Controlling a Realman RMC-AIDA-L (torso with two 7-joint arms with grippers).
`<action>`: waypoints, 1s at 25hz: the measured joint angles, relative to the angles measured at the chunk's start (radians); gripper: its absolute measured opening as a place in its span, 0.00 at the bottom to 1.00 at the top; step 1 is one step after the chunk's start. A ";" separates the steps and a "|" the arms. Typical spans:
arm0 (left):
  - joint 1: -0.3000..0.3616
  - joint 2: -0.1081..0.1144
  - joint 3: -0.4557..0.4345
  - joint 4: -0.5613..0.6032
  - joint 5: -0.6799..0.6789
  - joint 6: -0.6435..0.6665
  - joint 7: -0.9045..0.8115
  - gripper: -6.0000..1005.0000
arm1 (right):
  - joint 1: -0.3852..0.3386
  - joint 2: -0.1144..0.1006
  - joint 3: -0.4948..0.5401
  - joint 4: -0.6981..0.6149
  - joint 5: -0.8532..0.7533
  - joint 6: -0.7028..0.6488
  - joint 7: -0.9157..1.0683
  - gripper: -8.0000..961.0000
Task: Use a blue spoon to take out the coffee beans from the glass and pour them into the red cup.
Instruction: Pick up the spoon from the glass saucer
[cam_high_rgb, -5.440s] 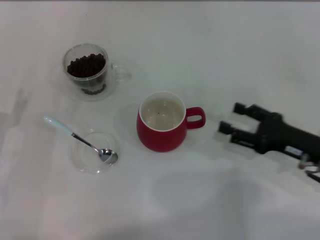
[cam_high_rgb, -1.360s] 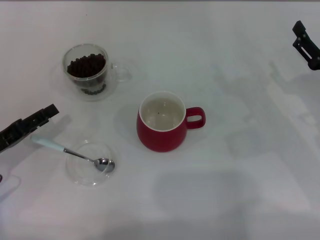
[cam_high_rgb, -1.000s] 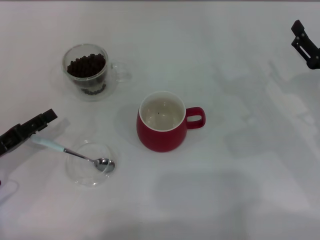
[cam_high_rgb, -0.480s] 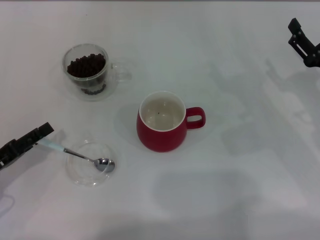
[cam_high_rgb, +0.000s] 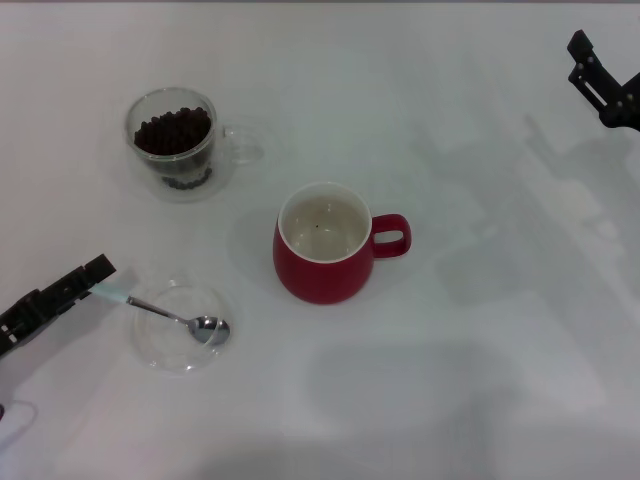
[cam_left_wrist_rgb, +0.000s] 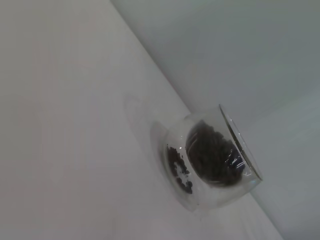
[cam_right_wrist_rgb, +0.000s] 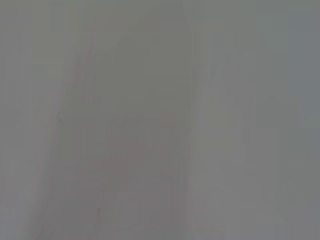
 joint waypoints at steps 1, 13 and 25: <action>0.001 -0.003 -0.002 0.000 -0.002 0.000 0.003 0.70 | 0.000 0.000 0.000 0.000 0.000 0.000 0.000 0.91; 0.028 -0.005 -0.012 0.002 -0.046 0.047 0.008 0.48 | 0.011 0.000 0.001 0.000 0.003 0.012 0.000 0.91; 0.021 -0.004 -0.012 0.001 -0.053 0.048 0.001 0.13 | 0.017 0.000 0.001 0.001 0.004 0.021 0.000 0.91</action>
